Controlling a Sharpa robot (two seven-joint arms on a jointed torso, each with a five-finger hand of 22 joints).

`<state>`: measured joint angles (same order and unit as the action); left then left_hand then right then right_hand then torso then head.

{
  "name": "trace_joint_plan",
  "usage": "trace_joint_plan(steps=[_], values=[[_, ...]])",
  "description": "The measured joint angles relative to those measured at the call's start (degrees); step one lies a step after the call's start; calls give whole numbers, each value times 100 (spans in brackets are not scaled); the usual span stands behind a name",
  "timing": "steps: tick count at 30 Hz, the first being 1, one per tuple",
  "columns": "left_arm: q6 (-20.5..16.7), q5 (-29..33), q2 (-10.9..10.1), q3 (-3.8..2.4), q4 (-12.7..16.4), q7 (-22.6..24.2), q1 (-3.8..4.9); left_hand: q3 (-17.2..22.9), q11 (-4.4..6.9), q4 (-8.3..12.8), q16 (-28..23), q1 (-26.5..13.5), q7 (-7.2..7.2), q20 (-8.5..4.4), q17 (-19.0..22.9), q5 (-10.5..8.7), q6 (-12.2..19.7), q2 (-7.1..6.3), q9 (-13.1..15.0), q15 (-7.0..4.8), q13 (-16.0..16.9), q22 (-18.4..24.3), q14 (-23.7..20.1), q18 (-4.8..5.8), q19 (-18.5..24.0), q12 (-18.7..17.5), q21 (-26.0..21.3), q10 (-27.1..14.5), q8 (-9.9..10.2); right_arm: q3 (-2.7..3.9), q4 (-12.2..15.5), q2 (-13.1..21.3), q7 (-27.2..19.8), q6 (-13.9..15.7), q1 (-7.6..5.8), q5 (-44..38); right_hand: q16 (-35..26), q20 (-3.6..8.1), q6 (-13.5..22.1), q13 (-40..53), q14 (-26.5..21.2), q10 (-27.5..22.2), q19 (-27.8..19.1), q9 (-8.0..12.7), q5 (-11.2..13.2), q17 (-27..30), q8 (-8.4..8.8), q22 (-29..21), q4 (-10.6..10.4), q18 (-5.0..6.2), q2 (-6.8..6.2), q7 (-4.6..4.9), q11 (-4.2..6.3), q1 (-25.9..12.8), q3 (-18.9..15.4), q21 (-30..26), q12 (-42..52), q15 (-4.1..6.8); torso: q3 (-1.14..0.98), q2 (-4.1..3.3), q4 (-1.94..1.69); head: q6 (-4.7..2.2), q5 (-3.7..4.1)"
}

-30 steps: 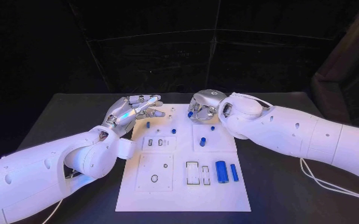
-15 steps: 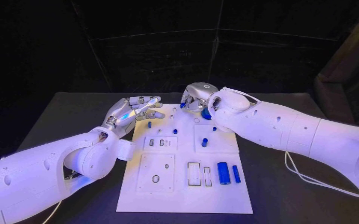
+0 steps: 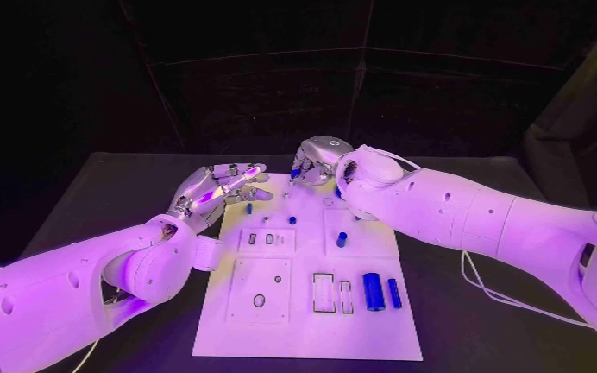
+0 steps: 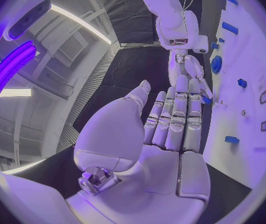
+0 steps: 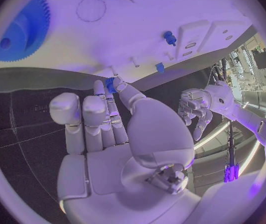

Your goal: Assemble the parts on the task board

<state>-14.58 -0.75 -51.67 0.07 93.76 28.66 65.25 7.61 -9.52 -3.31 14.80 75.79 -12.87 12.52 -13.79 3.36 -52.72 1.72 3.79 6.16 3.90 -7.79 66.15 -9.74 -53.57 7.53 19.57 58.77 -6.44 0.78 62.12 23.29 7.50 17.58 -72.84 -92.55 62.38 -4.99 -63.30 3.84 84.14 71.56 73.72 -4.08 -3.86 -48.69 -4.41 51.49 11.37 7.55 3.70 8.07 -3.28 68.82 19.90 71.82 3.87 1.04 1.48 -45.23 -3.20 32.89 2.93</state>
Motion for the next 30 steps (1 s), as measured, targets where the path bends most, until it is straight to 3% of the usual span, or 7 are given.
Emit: trace_joint_plan(steps=[23,28,30], values=[[11,-1,12,0,-38,-10,7,0,0,0,0,0,0,0,1,0,0,0,1,0,1,-1,0,0,0,0,0,0,0,3,-153,-179,46,-415,-8,-42,-5,21,-2,-1,0,-22,-22,-32,22,124,72,-42,-56,1,-39,-16,-21,-38,55,0,0,0,-1,-20,7,34,-48],[15,-1,17,0,-46,-11,7,0,0,0,0,0,0,0,1,0,0,0,1,0,1,-1,0,0,0,0,0,0,1,1,-206,-227,78,-426,-10,-68,-76,-3,-4,-12,0,-125,-86,-17,22,236,58,-128,-117,2,-147,-18,-92,-84,117,0,-22,0,-1,-23,7,34,-52],[17,-1,18,0,-47,-12,7,24,0,23,0,0,0,0,-10,0,0,0,1,0,1,7,0,1,0,0,0,0,29,-2,-238,-249,88,-417,-8,-78,-184,-51,192,-30,-57,-425,-184,3,20,384,46,-237,-155,2,-280,8,-140,-107,150,-75,-39,-57,-1,-24,7,34,-53]])
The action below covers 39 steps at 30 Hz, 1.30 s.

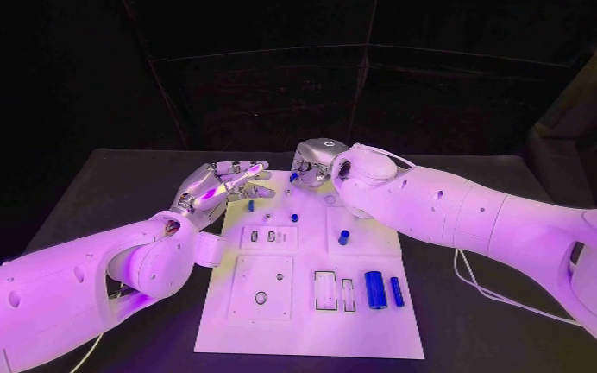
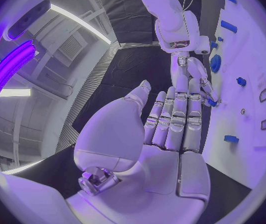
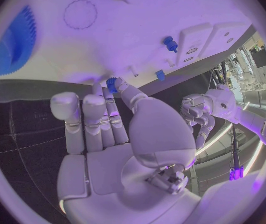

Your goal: Assemble the parts on the task board

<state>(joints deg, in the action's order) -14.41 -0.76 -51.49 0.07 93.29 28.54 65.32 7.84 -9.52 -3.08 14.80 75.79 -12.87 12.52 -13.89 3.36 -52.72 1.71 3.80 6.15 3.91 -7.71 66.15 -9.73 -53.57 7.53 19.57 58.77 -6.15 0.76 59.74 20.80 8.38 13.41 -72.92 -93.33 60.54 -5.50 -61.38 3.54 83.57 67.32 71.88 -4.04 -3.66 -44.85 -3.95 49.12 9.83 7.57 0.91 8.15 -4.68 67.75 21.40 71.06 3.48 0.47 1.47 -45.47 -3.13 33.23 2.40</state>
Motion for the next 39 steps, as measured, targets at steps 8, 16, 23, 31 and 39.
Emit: trace_joint_plan(steps=[8,16,23,31,39], values=[[9,0,-4,0,-2,-6,1,0,0,0,0,0,0,0,-1,0,0,0,0,0,0,0,0,0,0,0,0,0,0,-1,18,-1,8,104,4,-18,-410,-134,1194,9,-129,-900,-249,43,-67,613,35,-463,-199,-1,-408,195,-159,42,-480,-258,31,-129,1,-3,3,-5,-9],[20,-1,-31,0,-11,-11,2,0,0,0,0,0,0,0,0,0,0,0,0,0,1,0,0,1,0,-1,0,0,0,-1,667,657,8,330,4,57,-113,-163,918,91,-41,-464,-105,-21,-284,290,-77,-153,-375,0,-388,242,-164,119,-747,-93,403,-147,-3,1,22,-27,-3],[31,-1,-64,0,-41,-15,2,0,0,0,-22,0,0,0,-5,0,0,0,0,0,0,-1,0,1,0,-27,0,0,0,-3,1524,1663,39,477,4,659,544,63,664,618,40,977,240,-33,-537,-531,-153,514,-609,0,-493,21,150,14,-994,305,1393,82,-12,26,70,-23,12],[42,-1,-60,1,-84,-15,2,0,0,0,-22,0,0,0,-5,0,0,0,0,0,1,-1,0,2,0,-27,0,0,0,-5,1753,2153,244,323,3,1323,1805,50,1019,4404,47,746,675,-1,-787,-2315,-119,1603,-1241,-228,-636,81,149,41,-1724,936,5039,79,-30,44,136,-48,2],[59,-2,-20,3,-128,-17,2,0,0,0,-22,0,0,0,-4,0,0,0,0,0,1,5,0,2,0,-27,-26,0,-1,-8,1635,2062,443,29,3,1541,2254,10,1156,5764,47,859,1008,-1,-805,-3004,-181,2353,-1377,-362,-541,103,69,317,-1860,1254,6204,45,-32,43,140,-53,29]])
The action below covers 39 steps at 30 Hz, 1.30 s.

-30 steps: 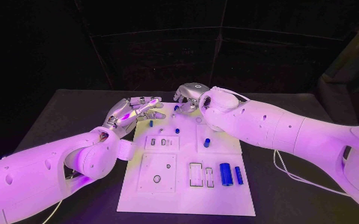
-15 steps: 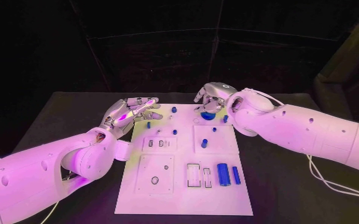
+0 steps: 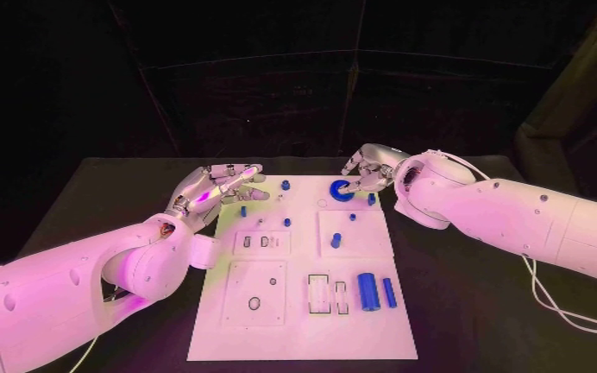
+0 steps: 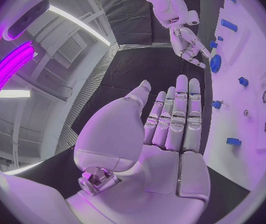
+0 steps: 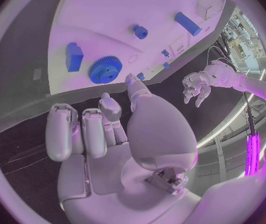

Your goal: Assemble the parts on the task board

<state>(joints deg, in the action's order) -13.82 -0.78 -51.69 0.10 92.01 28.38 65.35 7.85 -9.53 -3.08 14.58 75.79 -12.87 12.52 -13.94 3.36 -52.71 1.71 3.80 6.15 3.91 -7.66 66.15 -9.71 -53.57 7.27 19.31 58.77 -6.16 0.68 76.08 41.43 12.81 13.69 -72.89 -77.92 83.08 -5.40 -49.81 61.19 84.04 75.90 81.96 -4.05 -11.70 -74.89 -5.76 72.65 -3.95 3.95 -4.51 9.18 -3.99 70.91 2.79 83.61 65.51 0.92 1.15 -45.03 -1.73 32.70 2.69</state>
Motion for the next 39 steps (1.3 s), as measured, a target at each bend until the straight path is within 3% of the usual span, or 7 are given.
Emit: trace_joint_plan(steps=[12,29,34,39], values=[[26,-1,14,10,-30,-5,0,0,0,0,0,0,0,0,1,0,0,0,0,0,0,-1,0,0,0,0,0,0,0,-2,-180,-223,210,-360,2,-162,125,-8,20,598,0,139,129,0,52,-6,-67,227,144,2,99,19,-11,372,112,82,486,0,7,-2,-8,41,18],[45,-1,12,15,-63,-15,-1,0,0,0,0,0,0,0,-3,0,0,0,0,0,0,-1,0,0,0,0,0,0,-1,13,-265,-274,372,-589,-20,-385,127,1,26,814,0,235,138,-4,51,-4,-141,229,205,3,170,13,4,436,173,104,655,0,9,-4,-6,75,24],[51,-1,13,17,-68,-18,-1,0,0,0,0,0,0,0,-3,0,0,0,0,0,0,-2,0,0,0,0,0,0,-1,16,-273,-285,379,-591,-24,-407,127,2,-165,950,0,310,139,-3,118,-4,-248,229,234,3,352,-48,37,449,309,104,771,1,8,-5,-6,81,24],[57,-1,13,18,-74,-21,-1,0,0,0,0,0,0,0,-3,0,0,0,0,0,0,-2,0,0,0,0,0,0,-1,21,-266,-299,373,-573,-32,-435,127,53,-485,1100,-2,386,190,-4,192,-4,-389,229,390,4,508,-73,113,562,687,118,866,3,8,-5,-2,88,23]])
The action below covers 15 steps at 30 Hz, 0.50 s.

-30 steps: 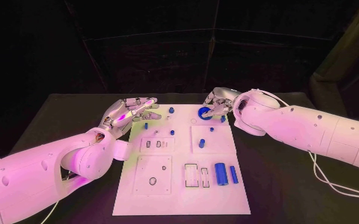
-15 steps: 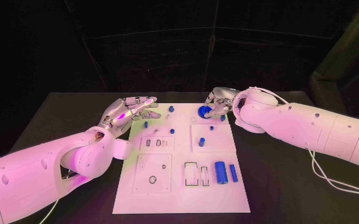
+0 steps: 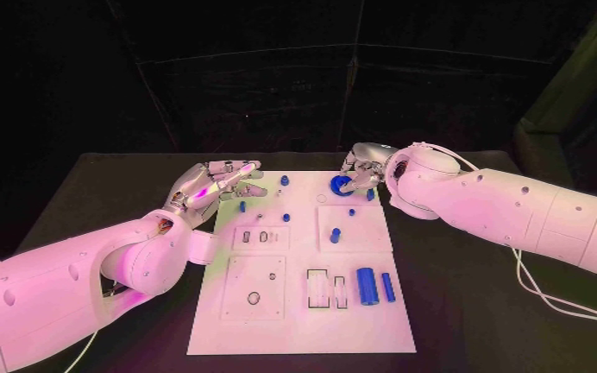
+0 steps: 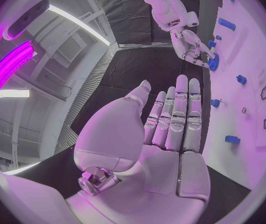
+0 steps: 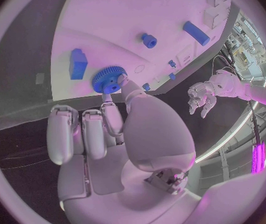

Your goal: Assemble the parts on the task board

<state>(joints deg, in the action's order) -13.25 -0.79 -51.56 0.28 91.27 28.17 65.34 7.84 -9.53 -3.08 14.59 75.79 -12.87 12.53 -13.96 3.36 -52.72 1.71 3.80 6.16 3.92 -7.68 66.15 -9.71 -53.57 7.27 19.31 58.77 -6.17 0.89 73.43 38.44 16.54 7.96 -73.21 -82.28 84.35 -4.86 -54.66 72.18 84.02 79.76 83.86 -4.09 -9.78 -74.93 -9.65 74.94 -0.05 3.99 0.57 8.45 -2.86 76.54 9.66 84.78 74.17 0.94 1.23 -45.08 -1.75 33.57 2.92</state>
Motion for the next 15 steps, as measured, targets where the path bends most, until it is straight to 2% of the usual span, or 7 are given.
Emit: trace_joint_plan(steps=[2,4,10,15], values=[[3,0,0,0,-1,-1,0,0,0,0,0,0,0,0,0,0,0,0,0,0,0,0,0,0,0,0,0,0,0,-4,11,-3,-2,18,4,-45,0,-1,0,67,-8,31,-1,1,0,0,-13,0,62,-4,20,0,31,21,120,9,60,34,0,0,0,3,-1],[5,0,0,0,-3,-2,0,0,0,0,0,0,0,0,0,0,0,0,0,0,0,0,0,0,0,0,0,0,0,-9,31,-4,-2,49,13,-117,15,0,0,131,2,83,0,5,0,0,-13,0,114,-92,24,0,41,25,233,14,107,43,0,0,0,7,1],[11,0,-7,1,-5,-4,0,0,0,0,0,0,0,0,1,0,0,0,0,0,0,-1,0,0,0,0,0,0,0,-25,217,-6,-3,217,40,-426,22,19,-1,277,2,174,19,13,28,1,-12,0,250,-92,30,0,72,30,451,34,218,82,0,0,0,8,6],[15,0,-14,1,-4,-5,0,24,0,23,0,0,0,0,-11,0,0,0,0,0,0,9,0,-1,0,0,0,0,0,-26,537,-1,-19,442,41,-593,50,40,0,277,2,204,-3,13,58,1,-11,-1,257,-92,3,1,61,-142,489,57,259,82,2,0,-4,4,-8]])
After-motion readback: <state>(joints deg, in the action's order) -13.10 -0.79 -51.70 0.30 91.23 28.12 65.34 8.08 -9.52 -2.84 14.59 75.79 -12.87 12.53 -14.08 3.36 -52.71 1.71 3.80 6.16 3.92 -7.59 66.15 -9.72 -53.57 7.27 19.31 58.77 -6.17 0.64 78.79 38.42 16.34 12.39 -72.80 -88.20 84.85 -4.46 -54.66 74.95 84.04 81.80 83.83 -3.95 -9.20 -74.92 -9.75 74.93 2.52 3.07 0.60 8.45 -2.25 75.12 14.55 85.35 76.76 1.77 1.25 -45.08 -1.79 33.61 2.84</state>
